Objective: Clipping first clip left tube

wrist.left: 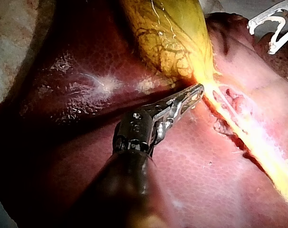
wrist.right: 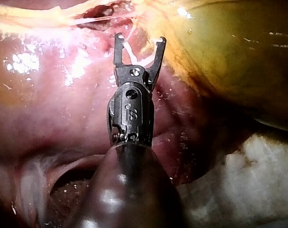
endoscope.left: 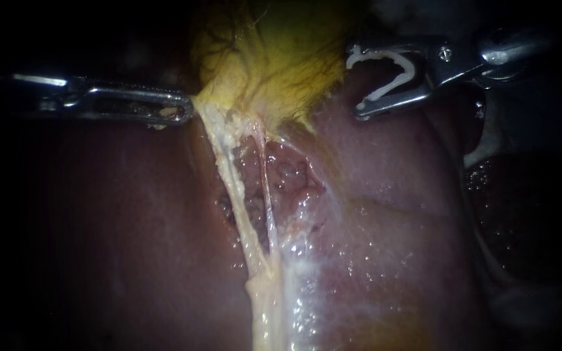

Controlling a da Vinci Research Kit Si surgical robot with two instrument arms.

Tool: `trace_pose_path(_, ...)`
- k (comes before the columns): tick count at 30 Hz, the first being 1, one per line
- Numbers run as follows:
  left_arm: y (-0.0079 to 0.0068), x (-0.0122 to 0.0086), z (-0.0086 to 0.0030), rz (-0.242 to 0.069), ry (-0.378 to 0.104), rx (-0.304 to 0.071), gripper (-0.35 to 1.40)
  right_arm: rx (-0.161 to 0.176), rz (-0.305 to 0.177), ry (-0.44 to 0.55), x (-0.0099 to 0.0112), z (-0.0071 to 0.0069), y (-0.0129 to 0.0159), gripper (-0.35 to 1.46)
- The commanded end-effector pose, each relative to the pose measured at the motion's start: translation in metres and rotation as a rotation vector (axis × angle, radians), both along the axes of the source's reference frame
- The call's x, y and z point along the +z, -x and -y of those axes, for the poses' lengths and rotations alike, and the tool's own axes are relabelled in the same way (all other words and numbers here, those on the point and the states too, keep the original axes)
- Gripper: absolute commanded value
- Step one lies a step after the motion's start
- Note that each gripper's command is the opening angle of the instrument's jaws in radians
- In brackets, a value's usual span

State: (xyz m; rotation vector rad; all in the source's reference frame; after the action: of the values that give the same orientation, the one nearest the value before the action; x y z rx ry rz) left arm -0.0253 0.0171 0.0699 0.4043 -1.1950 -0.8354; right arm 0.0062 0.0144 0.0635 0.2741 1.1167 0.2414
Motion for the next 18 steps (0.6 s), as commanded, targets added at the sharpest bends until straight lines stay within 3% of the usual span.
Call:
trace_pose_path(1, 0.0, 0.0, 0.0, 0.0, 0.0, 0.0, -0.35, -0.002, -0.002, -0.001, 0.0, 0.0001, 0.0, 0.59)
trace_pose_path(3, -0.0001, 0.0, 0.0, 0.0, 0.0, 0.0, -0.35, -0.007, -0.005, -0.004, -0.0001, 0.0001, 0.0, 0.59)
trace_pose_path(9, -0.0001, -0.0001, 0.0, 0.0, 0.0, 0.0, -0.35, -0.067, -0.052, -0.028, -0.0002, 0.0014, -0.0008, 0.59)
trace_pose_path(18, -0.0002, -0.0002, 0.0, 0.0, -0.001, 0.0, -0.35, -0.181, -0.135, -0.071, -0.0001, 0.0052, -0.0041, 0.6)
